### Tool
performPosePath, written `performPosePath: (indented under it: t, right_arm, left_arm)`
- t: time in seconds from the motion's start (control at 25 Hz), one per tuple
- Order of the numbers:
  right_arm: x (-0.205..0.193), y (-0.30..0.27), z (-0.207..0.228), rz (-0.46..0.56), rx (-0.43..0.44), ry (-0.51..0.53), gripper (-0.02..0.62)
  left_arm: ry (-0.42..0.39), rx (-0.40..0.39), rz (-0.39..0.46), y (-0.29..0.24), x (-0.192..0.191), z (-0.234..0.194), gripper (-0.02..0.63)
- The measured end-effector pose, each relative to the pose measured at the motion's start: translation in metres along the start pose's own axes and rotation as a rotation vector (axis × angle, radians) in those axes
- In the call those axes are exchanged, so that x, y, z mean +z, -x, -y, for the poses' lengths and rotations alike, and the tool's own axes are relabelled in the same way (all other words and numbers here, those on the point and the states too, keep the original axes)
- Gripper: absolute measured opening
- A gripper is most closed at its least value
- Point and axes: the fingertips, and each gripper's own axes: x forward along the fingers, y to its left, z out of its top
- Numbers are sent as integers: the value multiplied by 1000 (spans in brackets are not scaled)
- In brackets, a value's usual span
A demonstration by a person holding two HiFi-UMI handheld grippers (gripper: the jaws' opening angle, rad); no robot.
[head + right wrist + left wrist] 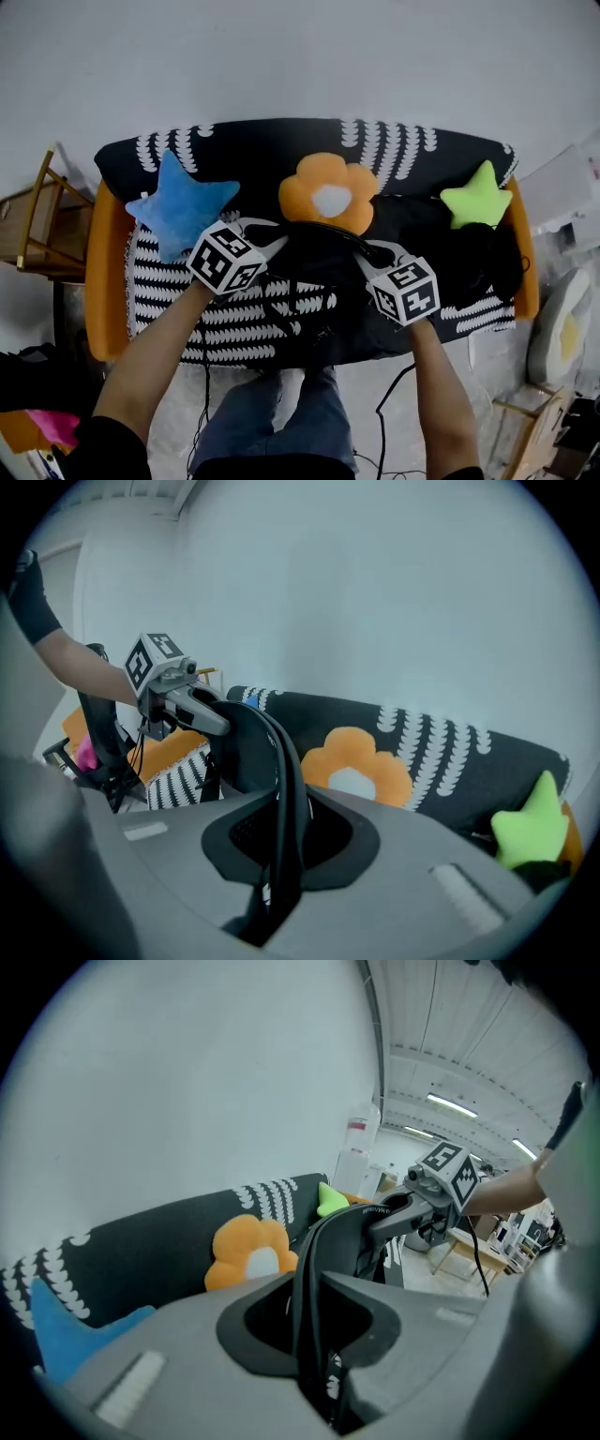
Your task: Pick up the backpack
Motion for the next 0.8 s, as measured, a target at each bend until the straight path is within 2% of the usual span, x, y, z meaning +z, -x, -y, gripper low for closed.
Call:
performPosePath:
  t: [0.56,0.8]
  right_arm:
    - [131,100,12,122,-36,95,51]
    - [172,137,12,148,-43,142,51]
  left_arm:
    - [-71,128,99,88,140,22,48]
    - [-83,165,136,121,181,36,48]
